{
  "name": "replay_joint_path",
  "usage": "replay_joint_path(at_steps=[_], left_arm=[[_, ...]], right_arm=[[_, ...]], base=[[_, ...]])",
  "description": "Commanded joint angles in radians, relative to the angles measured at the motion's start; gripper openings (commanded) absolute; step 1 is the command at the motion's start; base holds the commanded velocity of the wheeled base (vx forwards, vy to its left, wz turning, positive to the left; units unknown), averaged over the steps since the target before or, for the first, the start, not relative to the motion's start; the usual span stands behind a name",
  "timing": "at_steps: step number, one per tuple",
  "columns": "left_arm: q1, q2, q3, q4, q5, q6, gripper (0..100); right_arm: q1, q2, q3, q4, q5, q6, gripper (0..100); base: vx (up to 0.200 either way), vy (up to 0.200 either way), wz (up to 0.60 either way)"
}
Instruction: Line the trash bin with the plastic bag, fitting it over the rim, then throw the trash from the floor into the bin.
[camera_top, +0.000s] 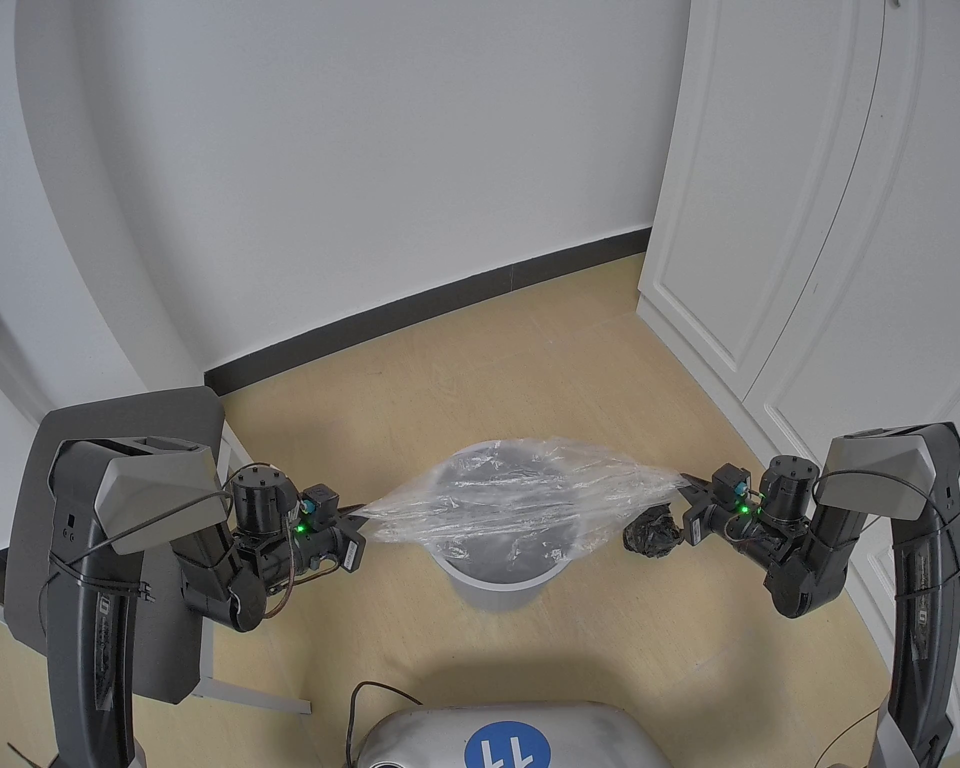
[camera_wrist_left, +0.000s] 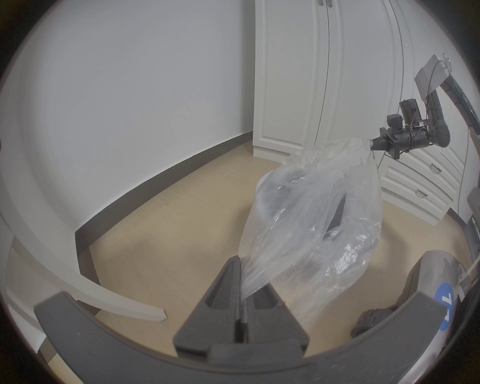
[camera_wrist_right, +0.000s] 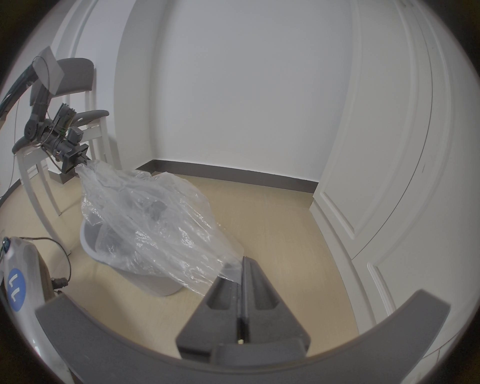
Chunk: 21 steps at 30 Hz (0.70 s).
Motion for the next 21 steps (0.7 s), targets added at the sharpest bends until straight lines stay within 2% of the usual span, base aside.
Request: replay_joint_path(at_steps=[1,9,13,21], left_arm=[[0.000,0.006,-0.033,-0.017,0.001,-0.017,0],[0.000,0.011,-0.054,-0.039,0.005,-0.040,0],[-0.004,0.026,-0.069,-0.039,0.010,-0.043,0],[-0.010,0.068,-0.068,-0.056,0.016,-0.039,0]], right_arm=[[-0.001,0.044,-0.047,-0.018,-0.002,0.024,0],[0.062,0.084,-0.107,-0.018,-0.012,0.139,0],[0.108,0.096,-0.144,-0.018,-0.062,0.208,0],[0.111,0.096,-0.112,-0.018,-0.071,0.217,0]], base=[[0.000,0.000,0.00],[0.000,0.000,0.00],[0.000,0.000,0.00],[0.000,0.000,0.00]])
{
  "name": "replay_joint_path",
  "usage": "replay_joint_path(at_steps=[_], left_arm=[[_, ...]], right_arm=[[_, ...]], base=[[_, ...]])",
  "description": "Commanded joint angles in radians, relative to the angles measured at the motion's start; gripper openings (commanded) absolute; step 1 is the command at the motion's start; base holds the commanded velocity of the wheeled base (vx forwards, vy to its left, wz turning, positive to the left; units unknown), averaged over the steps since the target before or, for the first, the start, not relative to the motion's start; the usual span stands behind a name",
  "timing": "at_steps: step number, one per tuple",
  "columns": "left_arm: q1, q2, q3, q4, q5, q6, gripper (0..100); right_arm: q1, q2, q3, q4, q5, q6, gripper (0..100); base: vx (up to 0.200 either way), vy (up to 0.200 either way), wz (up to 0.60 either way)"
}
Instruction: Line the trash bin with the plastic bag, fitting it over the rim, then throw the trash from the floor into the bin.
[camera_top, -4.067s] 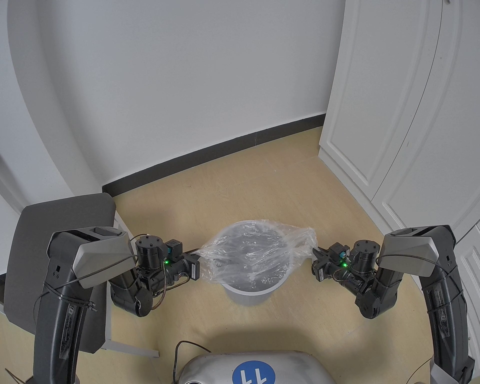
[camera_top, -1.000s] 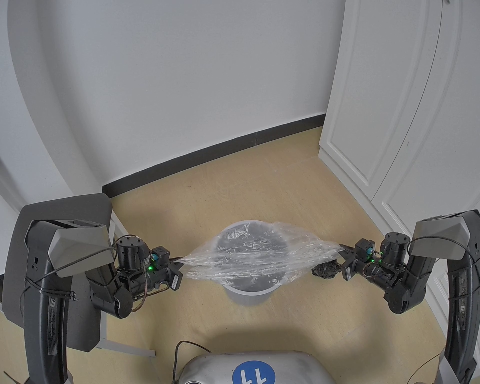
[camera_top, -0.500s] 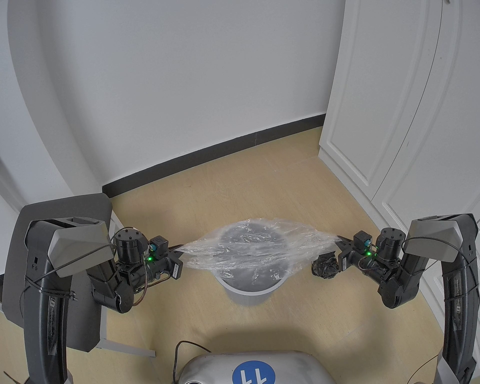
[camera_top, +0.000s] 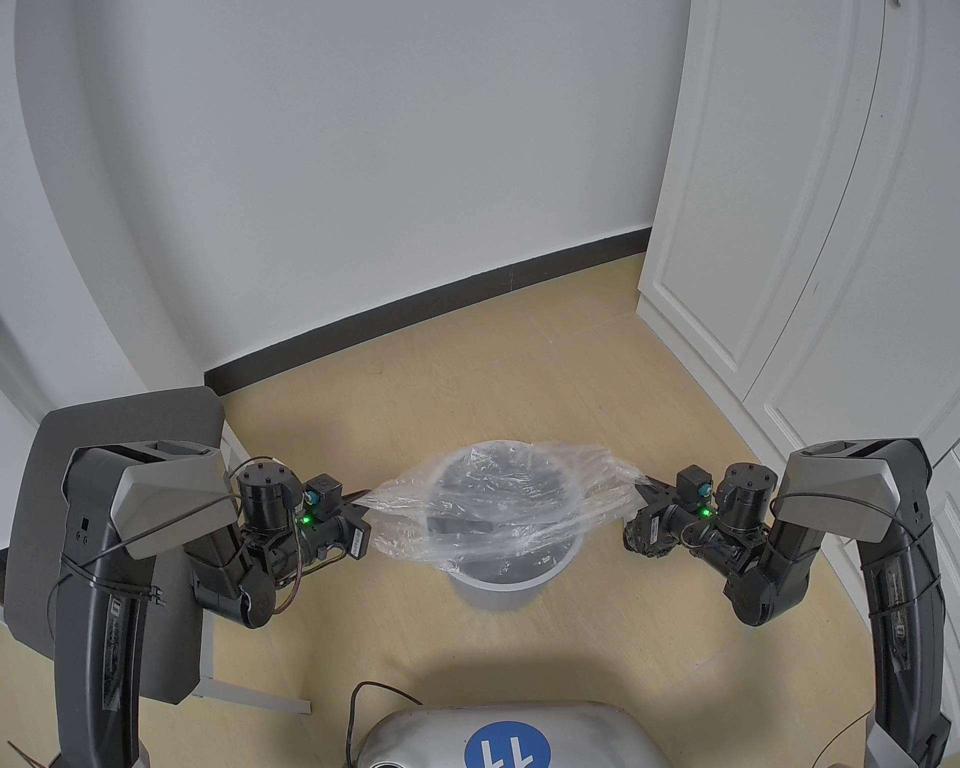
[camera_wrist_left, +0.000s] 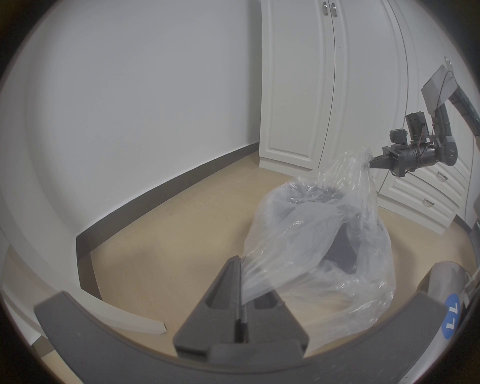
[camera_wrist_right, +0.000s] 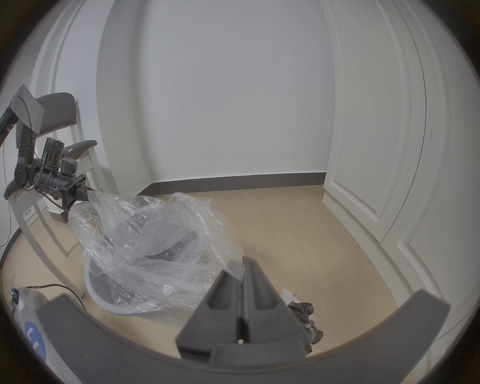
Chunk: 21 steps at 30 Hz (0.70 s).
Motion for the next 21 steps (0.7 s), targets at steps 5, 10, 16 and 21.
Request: replay_joint_path(at_steps=[5,10,16,21], left_arm=[[0.004,0.015,0.027,0.000,-0.003,0.009,0],[-0.001,0.010,0.069,0.005,-0.012,0.021,0],[-0.002,0.024,0.105,0.003,-0.047,0.065,0],[-0.007,0.035,0.116,0.007,-0.052,0.073,0]], right_arm=[[-0.001,-0.027,0.064,-0.018,0.009,-0.003,0],[-0.003,-0.082,0.162,-0.018,0.081,-0.005,0],[-0.011,-0.077,0.234,-0.018,0.126,-0.077,0],[-0.023,-0.059,0.257,-0.018,0.129,-0.126,0]], base=[[0.000,0.000,0.00],[0.000,0.000,0.00],[0.000,0.000,0.00],[0.000,0.000,0.00]])
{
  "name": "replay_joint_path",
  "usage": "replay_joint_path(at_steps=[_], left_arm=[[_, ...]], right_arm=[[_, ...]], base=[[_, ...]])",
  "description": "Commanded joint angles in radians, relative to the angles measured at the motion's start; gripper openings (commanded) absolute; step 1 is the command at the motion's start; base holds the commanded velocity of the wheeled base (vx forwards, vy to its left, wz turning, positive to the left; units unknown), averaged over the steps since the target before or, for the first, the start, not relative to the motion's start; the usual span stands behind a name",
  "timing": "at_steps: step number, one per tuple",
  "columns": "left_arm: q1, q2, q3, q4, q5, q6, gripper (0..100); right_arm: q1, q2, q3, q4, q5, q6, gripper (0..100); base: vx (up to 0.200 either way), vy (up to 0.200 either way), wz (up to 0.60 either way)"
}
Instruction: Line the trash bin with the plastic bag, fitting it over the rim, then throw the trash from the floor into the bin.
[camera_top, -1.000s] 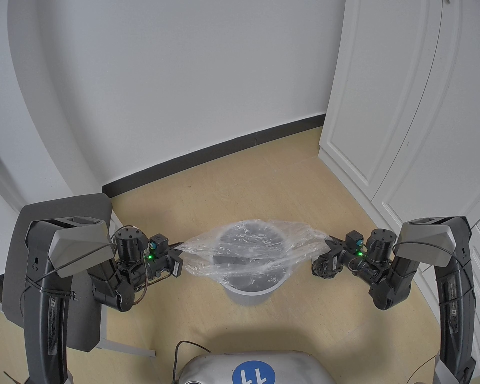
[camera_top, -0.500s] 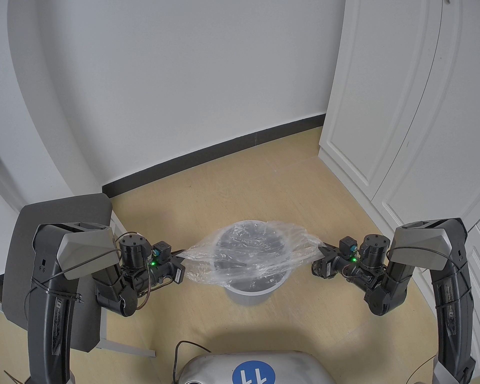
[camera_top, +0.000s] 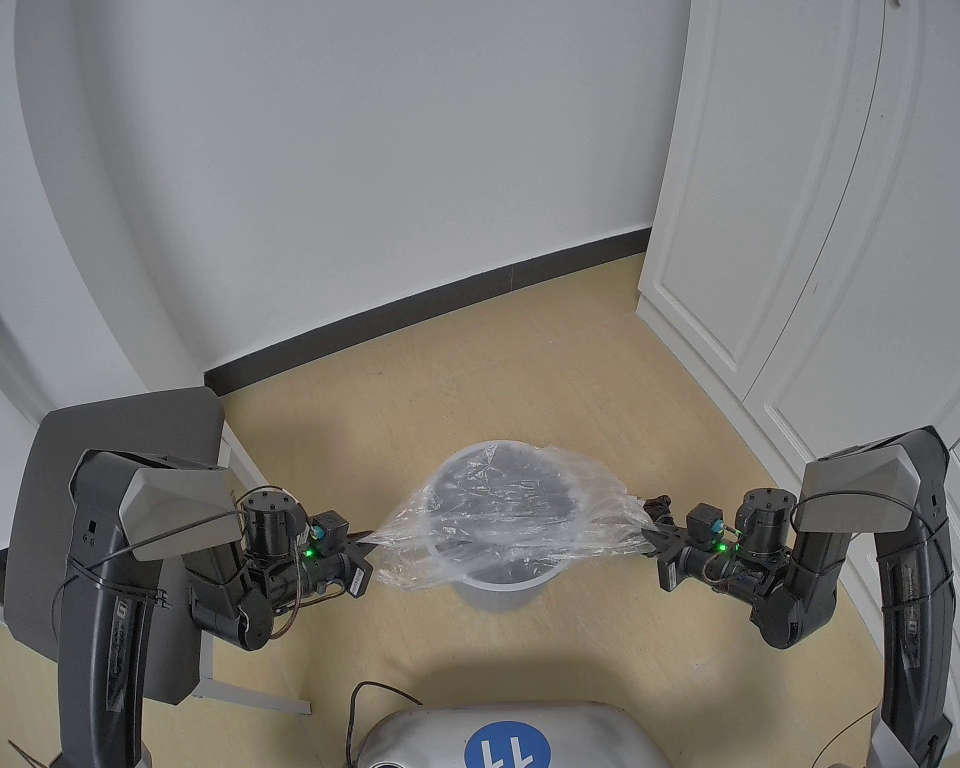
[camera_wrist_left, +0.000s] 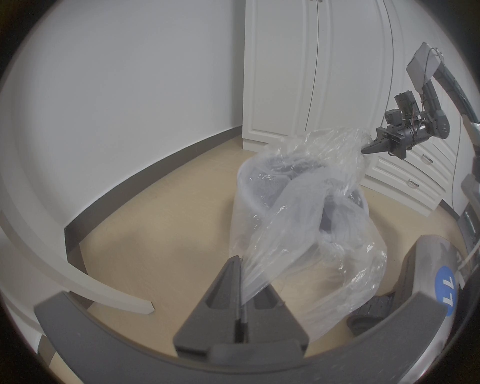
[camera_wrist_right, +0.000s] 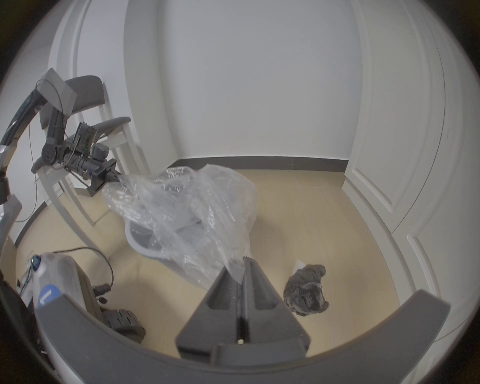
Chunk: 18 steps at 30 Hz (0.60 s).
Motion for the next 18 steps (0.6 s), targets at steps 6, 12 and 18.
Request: replay_joint_path(at_steps=[6,12,18], left_arm=[[0.006,0.013,0.012,0.011,-0.003,0.002,0],[0.010,0.013,-0.011,0.013,-0.004,0.001,0],[0.003,0.016,-0.037,0.007,0.004,-0.010,0]], right_arm=[[-0.038,0.018,0.024,-0.017,0.002,-0.062,0],[-0.048,0.052,-0.024,-0.017,0.001,-0.080,0],[-0.034,0.089,-0.079,-0.017,-0.013,-0.067,0]], base=[[0.000,0.000,0.00],[0.000,0.000,0.00],[0.000,0.000,0.00]])
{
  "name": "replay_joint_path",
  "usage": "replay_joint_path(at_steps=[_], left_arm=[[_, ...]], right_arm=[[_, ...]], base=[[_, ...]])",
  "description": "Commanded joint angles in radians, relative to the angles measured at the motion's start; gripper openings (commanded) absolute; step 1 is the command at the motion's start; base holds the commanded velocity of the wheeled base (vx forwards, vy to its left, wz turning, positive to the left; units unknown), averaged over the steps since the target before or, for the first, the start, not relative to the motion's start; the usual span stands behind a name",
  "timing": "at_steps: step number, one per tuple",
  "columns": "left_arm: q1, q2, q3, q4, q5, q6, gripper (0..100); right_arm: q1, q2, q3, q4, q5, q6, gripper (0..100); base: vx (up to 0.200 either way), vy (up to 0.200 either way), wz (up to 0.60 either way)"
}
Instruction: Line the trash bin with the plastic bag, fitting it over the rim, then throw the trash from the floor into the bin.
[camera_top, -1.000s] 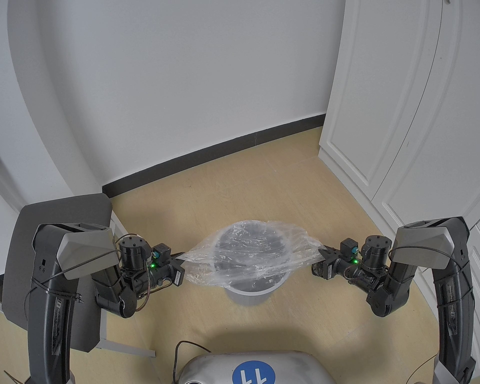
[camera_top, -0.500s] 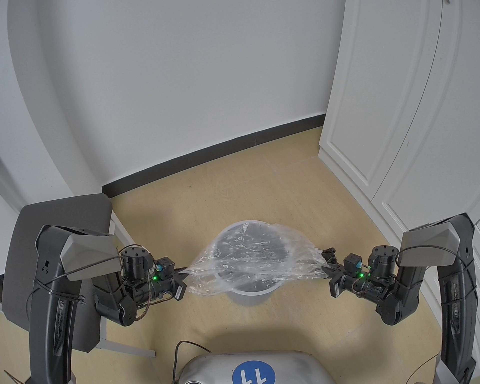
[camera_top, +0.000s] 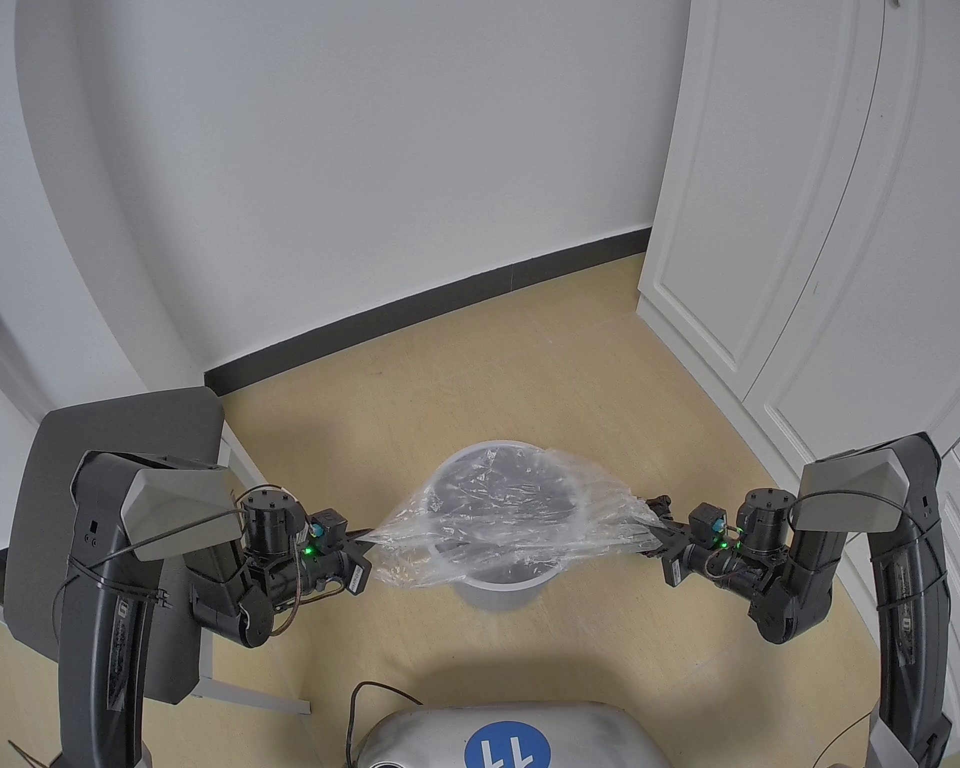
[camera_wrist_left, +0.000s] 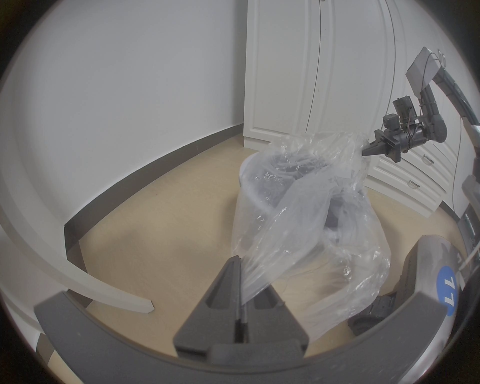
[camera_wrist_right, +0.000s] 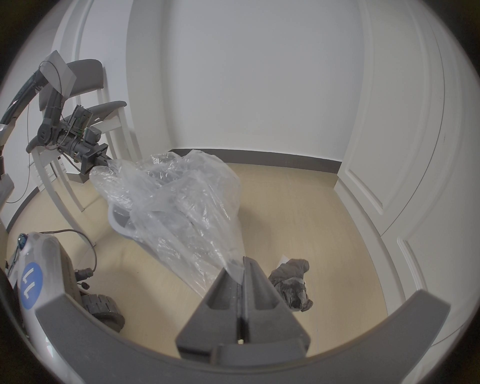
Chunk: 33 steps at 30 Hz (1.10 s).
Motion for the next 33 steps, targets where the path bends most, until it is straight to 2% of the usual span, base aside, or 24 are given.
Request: replay_joint_path(at_steps=[1,9,10,21,24,25,29,30,33], left_arm=[[-0.007,0.008,-0.020,-0.005,0.006,-0.004,0],[-0.007,-0.006,-0.009,-0.011,0.005,-0.004,0],[-0.007,-0.010,-0.006,-0.013,0.005,-0.004,0],[-0.040,-0.045,0.029,-0.082,0.005,-0.006,0],[-0.042,-0.047,0.031,-0.083,0.005,-0.006,0],[-0.042,-0.059,0.031,-0.083,0.006,-0.007,0],[-0.042,-0.064,0.035,-0.080,0.008,-0.006,0],[-0.044,-0.064,0.038,-0.079,0.008,-0.006,100],[-0.045,-0.064,0.047,-0.082,0.006,-0.004,100]], right_arm=[[0.009,0.037,-0.026,-0.017,-0.010,0.005,0],[0.009,0.016,0.012,-0.017,-0.016,0.003,0],[0.009,0.008,0.017,-0.017,-0.016,0.003,100],[0.007,-0.178,0.141,-0.017,0.009,0.020,100],[0.007,-0.204,0.164,-0.017,0.032,0.022,100],[0.007,-0.230,0.187,-0.017,0.070,0.023,100],[0.007,-0.279,0.216,-0.017,0.102,0.057,100],[0.009,-0.290,0.218,-0.017,0.102,0.065,100],[0.009,-0.322,0.218,-0.017,0.102,0.072,100]], base=[[0.000,0.000,0.00],[0.000,0.000,0.00],[0.000,0.000,0.00],[0.000,0.000,0.00],[0.000,0.000,0.00],[0.000,0.000,0.00],[0.000,0.000,0.00],[0.000,0.000,0.00],[0.000,0.000,0.00]])
